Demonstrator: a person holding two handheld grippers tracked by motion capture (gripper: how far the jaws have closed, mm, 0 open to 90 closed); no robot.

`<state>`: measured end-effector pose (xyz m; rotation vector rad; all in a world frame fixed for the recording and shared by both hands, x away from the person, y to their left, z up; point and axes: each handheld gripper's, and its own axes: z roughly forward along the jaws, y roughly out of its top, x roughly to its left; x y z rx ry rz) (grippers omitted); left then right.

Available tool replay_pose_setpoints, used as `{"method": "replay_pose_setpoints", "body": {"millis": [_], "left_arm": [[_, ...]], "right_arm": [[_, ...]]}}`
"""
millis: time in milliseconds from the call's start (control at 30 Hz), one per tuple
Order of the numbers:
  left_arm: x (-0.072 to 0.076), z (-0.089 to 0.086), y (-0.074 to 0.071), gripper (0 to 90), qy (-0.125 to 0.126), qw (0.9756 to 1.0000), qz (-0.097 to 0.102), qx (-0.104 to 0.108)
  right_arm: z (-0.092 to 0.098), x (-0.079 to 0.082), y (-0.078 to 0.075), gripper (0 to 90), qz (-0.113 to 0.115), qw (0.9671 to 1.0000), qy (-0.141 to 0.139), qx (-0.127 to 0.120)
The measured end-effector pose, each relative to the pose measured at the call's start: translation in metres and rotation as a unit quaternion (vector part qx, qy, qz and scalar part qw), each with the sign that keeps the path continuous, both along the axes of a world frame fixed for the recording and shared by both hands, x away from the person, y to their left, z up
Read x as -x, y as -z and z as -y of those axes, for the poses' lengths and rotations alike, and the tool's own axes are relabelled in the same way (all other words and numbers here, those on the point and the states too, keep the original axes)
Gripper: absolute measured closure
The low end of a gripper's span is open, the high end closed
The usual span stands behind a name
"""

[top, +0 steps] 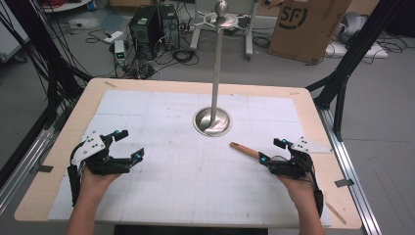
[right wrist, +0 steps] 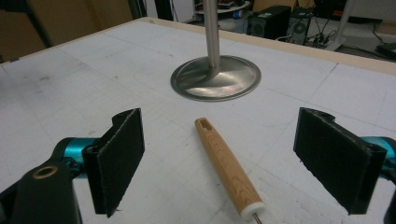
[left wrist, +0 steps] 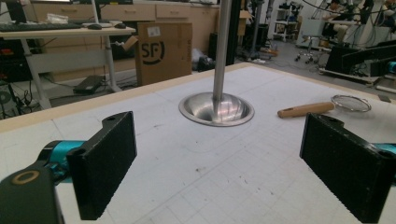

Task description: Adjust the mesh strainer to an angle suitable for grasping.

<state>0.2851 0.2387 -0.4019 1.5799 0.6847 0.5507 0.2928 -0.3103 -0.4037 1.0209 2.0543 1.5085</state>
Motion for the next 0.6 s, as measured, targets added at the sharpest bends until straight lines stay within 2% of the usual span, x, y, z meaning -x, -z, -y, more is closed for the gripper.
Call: {"method": "replay_pose_setpoints", "body": {"millis": [233,367,600], "left_arm": [[-0.0028,0.0032,0.0019,11.4,-0.001,0.9999,-0.005,-0.01],[-0.0026,0.0038,0.0014,11.4,0.001,1.0,-0.004,-0.005],[-0.0017,0.0056,-0.0006,11.4,0.008,0.9999,-0.006,-0.005]], "right_arm": [[-0.0015,-0.0019,0.0036,15.1,-0.012,0.9997,0.001,0.021],[-0.0023,0.0,0.0044,15.2,-0.013,0.9996,-0.001,0.027],[-0.0001,0.0003,0.0043,15.1,-0.016,0.9996,0.0,0.021]]}}
